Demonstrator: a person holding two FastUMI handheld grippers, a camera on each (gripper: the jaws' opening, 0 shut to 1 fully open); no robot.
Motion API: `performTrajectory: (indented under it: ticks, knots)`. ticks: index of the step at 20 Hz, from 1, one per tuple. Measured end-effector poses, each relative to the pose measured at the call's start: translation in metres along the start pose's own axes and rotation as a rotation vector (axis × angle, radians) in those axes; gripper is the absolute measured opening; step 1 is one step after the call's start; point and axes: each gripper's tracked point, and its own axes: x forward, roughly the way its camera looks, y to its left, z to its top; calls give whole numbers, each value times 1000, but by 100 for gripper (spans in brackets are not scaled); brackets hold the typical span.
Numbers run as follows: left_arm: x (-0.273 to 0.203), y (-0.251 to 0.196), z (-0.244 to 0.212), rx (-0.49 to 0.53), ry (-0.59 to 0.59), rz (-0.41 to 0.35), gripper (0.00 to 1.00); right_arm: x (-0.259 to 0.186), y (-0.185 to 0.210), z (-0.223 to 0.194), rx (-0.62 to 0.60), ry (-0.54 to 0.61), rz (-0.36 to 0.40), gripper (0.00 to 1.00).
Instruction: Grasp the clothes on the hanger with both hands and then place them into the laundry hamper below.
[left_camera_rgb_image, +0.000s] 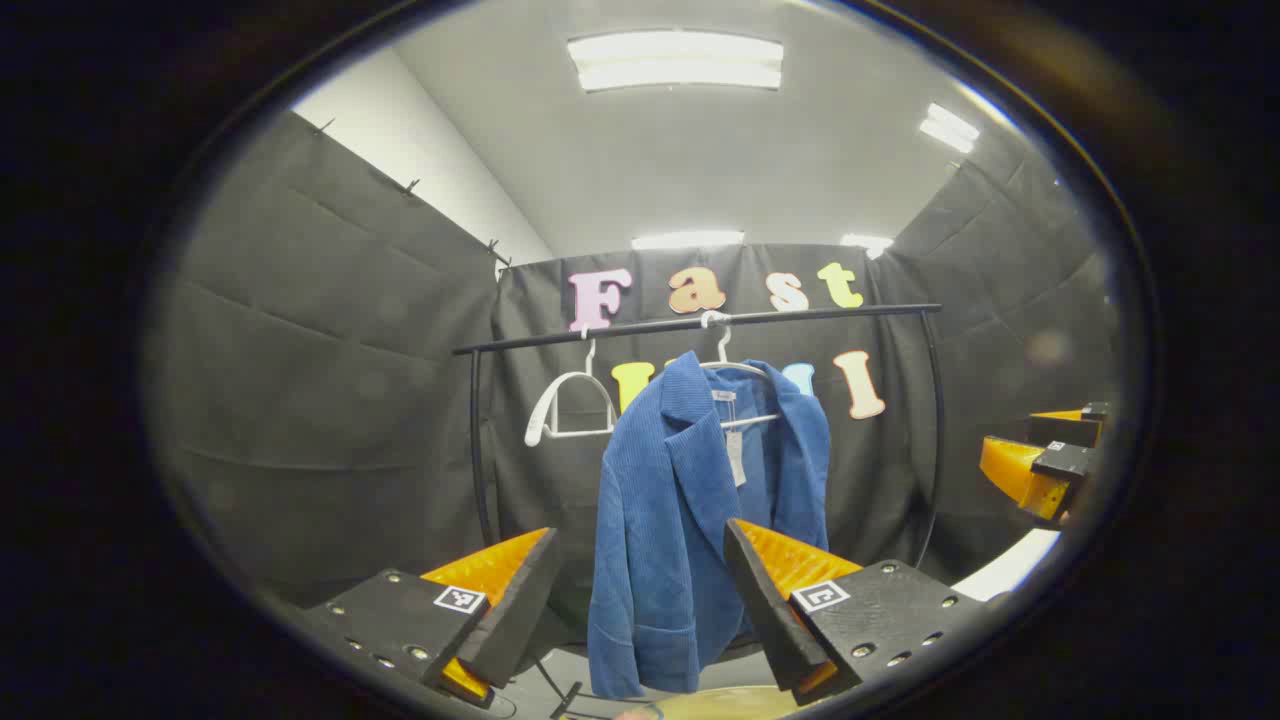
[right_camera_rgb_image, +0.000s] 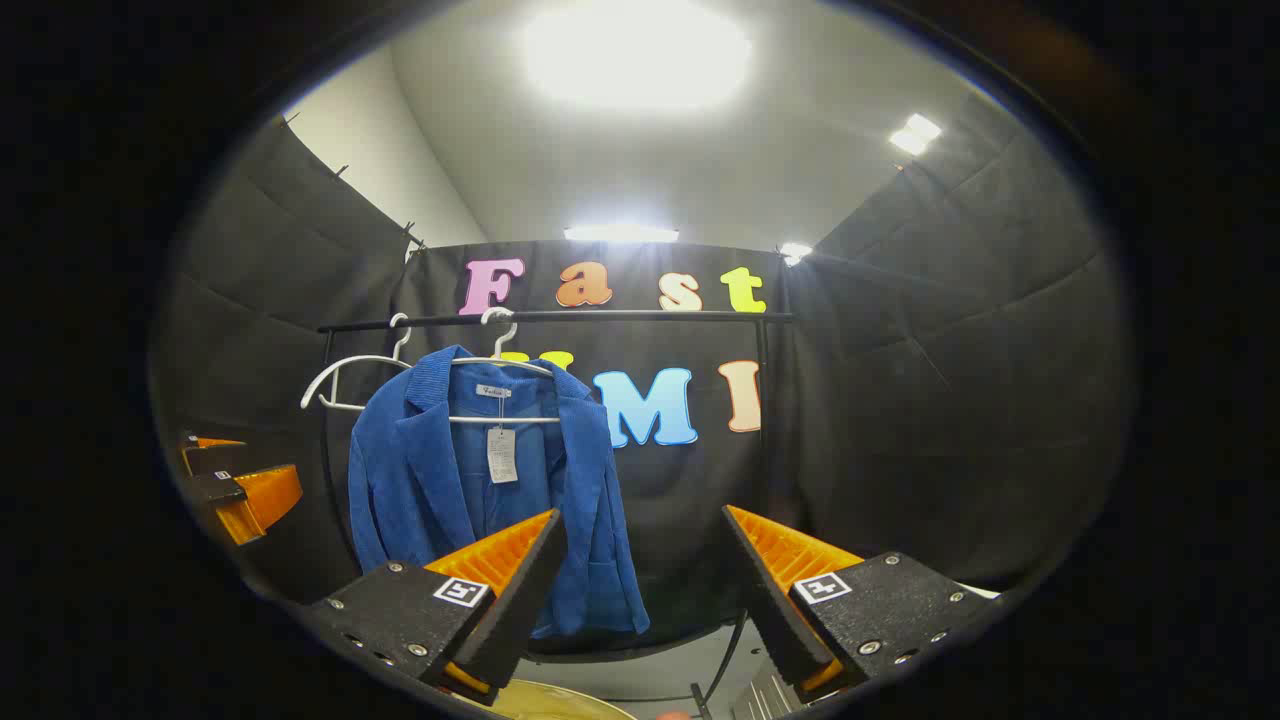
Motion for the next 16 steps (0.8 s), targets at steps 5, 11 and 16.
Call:
performTrajectory:
  ticks: [5,11,16]
  knots:
    - [-3,-4,-2,-3,3,-3,94,-3,-1,-2,1,11,10,95]
    - [-9,-2,-1,-1,0,3,94,-6,-2,-7,4,30,11,95]
    - [-13,0,-3,-3,10,8,94,-8,2,-5,8,26,18,95]
